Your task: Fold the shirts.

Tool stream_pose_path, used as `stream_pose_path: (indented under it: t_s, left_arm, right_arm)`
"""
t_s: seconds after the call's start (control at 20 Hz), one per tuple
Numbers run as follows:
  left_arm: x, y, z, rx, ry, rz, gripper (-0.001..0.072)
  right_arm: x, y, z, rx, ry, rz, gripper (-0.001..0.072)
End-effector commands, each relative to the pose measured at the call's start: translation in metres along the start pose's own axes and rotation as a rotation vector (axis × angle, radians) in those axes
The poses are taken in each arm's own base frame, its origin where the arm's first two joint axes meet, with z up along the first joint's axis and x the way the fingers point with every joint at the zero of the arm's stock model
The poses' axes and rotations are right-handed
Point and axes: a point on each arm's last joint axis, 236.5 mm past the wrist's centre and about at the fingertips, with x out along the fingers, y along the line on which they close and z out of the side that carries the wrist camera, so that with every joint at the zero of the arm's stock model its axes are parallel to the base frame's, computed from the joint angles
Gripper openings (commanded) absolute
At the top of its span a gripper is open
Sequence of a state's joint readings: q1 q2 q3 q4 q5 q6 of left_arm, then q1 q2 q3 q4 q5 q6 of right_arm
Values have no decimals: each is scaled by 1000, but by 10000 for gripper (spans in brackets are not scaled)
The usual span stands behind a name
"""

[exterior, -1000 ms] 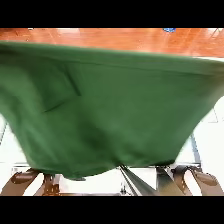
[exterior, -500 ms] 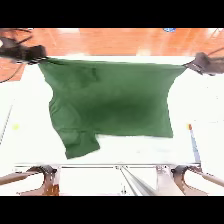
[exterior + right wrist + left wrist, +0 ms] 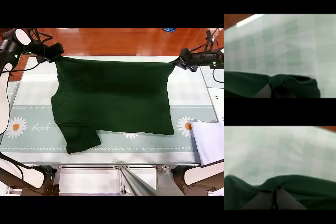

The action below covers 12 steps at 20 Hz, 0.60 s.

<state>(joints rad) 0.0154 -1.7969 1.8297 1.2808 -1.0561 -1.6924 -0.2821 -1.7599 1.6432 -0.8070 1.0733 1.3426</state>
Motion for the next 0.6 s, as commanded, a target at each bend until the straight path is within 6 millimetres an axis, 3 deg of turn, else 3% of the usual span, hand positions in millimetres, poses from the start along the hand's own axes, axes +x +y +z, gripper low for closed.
stream_pose_path:
  t_s: [0.0,0.25,0.4,0.55]
  left_arm:
    - [-3,3,-41,85,195,-47,18]
    - [14,28,-103,120,424,-36,18]
    - [29,37,-135,96,509,-28,18]
    - [33,42,-152,82,555,-25,18]
  right_arm:
    - [0,-12,-27,-48,132,-9,27]
    - [-3,-66,-68,-60,279,-187,27]
    - [5,-76,-91,-25,332,-191,27]
    - [12,-81,-110,-1,372,-189,27]
